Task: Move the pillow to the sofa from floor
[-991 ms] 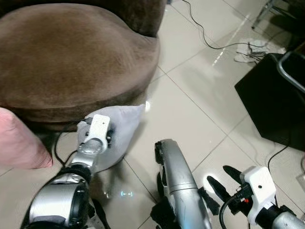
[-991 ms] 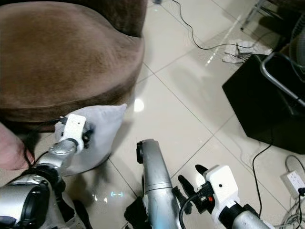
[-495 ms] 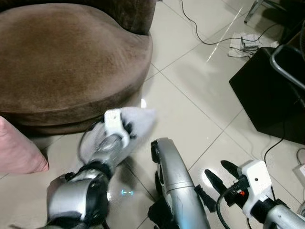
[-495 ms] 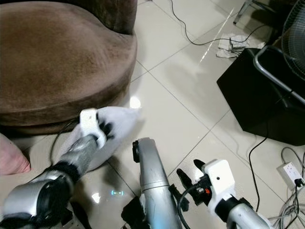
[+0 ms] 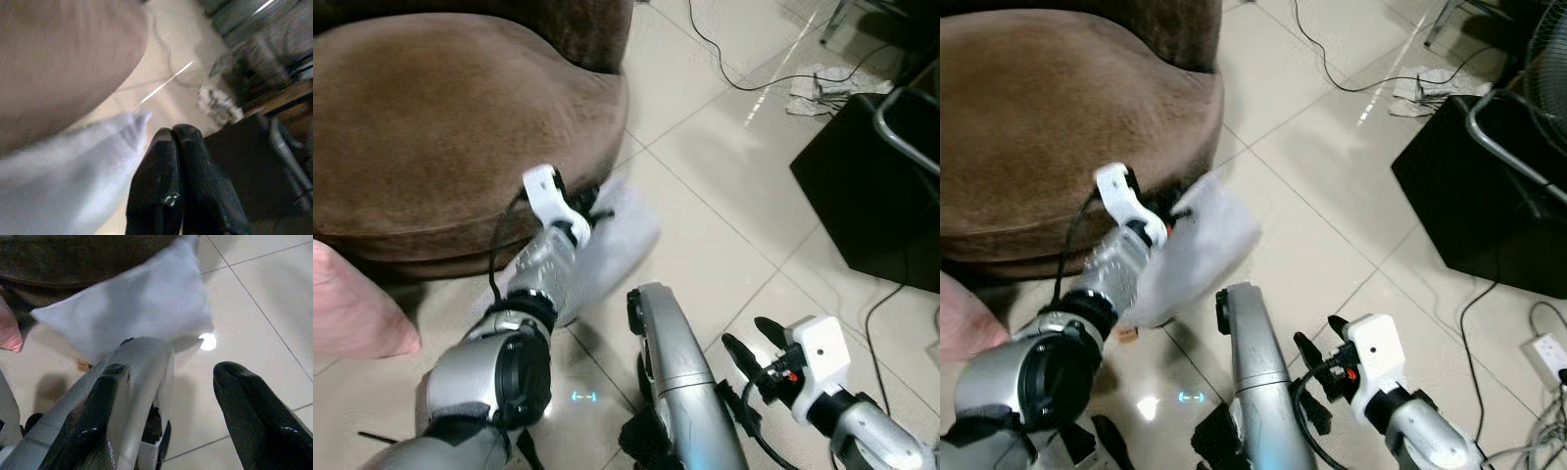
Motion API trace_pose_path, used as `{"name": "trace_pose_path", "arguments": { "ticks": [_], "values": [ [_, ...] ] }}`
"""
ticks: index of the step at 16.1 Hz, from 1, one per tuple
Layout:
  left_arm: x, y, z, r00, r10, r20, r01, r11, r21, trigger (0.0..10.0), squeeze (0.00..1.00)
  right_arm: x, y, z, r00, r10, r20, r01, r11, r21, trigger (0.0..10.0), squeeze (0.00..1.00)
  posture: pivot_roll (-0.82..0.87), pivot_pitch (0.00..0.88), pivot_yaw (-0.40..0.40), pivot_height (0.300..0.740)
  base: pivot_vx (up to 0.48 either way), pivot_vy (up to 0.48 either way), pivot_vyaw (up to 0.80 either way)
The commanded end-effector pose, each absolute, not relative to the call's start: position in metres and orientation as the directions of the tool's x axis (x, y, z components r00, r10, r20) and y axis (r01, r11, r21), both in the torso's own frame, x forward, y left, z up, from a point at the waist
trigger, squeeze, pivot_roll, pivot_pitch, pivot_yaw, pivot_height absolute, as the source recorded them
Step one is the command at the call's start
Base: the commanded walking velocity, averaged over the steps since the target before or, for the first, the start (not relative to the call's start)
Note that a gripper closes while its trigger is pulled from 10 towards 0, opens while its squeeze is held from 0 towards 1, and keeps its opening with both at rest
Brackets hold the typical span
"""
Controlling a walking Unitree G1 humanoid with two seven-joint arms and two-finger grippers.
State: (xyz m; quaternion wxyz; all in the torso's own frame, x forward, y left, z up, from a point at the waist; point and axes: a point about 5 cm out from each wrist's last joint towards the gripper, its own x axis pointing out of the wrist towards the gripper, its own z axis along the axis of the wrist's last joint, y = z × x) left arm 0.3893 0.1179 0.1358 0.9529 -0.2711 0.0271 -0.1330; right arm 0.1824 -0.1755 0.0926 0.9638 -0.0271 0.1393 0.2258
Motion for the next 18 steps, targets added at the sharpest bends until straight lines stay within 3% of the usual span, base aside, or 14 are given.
{"name": "trace_pose_path", "arguments": {
  "ticks": [1, 3, 5, 6, 7, 8, 10, 13, 18],
  "values": [
    [0.393, 0.114, 0.149, 0.954, -0.289, 0.086, 0.29, 0.803, -0.52, 0.0, 0.0, 0.181, -0.178, 0.087, 0.861, 0.413, -0.297, -0.43, 0.903, 0.008, 10.0, 0.0, -0.38, 0.227, -0.081, 0.52, 0.0, 0.0, 0.0],
    [0.398, 0.116, 0.164, 0.94, -0.311, 0.139, 0.338, 0.798, -0.5, 0.0, 0.0, 0.186, -0.176, 0.085, 0.863, 0.413, -0.29, -0.429, 0.903, 0.008, 10.0, 0.0, -0.37, 0.212, -0.073, 0.52, 0.0, 0.0, 0.0],
    [0.399, 0.118, 0.164, 0.94, -0.33, 0.088, 0.338, 0.858, -0.387, 0.0, 0.0, 0.191, -0.174, 0.084, 0.866, 0.416, -0.278, -0.432, 0.902, 0.004, 10.0, 0.0, -0.36, 0.198, -0.067, 0.52, 0.0, 0.0, 0.0],
    [0.397, 0.119, 0.158, 0.945, -0.326, 0.028, 0.323, 0.917, -0.235, 2.5, 0.0, 0.192, -0.173, 0.083, 0.867, 0.418, -0.272, -0.434, 0.901, 0.003, 10.0, 0.0, -0.36, 0.191, -0.066, 0.52, 0.0, 0.0, 0.0],
    [0.397, 0.119, 0.157, 0.944, -0.33, 0.008, 0.325, 0.925, -0.198, 6.3, 0.0, 0.193, -0.173, 0.083, 0.867, 0.419, -0.271, -0.434, 0.901, 0.002, 10.0, 0.0, -0.36, 0.189, -0.063, 0.52, 0.0, 0.0, 0.0],
    [0.397, 0.12, 0.155, 0.938, -0.343, -0.038, 0.341, 0.938, -0.06, 10.0, 0.0, 0.195, -0.172, 0.086, 0.872, 0.419, -0.253, -0.434, 0.901, -0.002, 10.0, 0.0, -0.36, 0.183, -0.06, 0.52, 0.0, 0.0, 0.0],
    [0.4, 0.131, 0.16, 0.936, -0.339, -0.095, 0.352, 0.913, 0.207, 10.0, 0.0, 0.201, -0.171, 0.092, 0.882, 0.416, -0.222, -0.429, 0.903, -0.012, 10.0, 0.0, -0.36, 0.177, -0.053, 0.52, 0.0, 0.0, 0.0],
    [0.404, 0.148, 0.179, 0.94, -0.337, -0.063, 0.337, 0.874, 0.351, 10.0, 0.0, 0.209, -0.169, 0.094, 0.892, 0.409, -0.193, -0.42, 0.907, -0.018, 10.0, 0.0, -0.35, 0.175, -0.033, 0.52, 0.0, 0.0, 0.0],
    [0.399, 0.147, 0.157, 0.939, -0.317, -0.133, 0.344, 0.879, 0.331, 10.0, 0.0, 0.207, -0.163, 0.093, 0.888, 0.419, -0.189, -0.428, 0.904, -0.005, 10.0, 0.0, -0.35, 0.191, -0.034, 0.52, -0.457, 0.0, 0.0]
  ]
}}
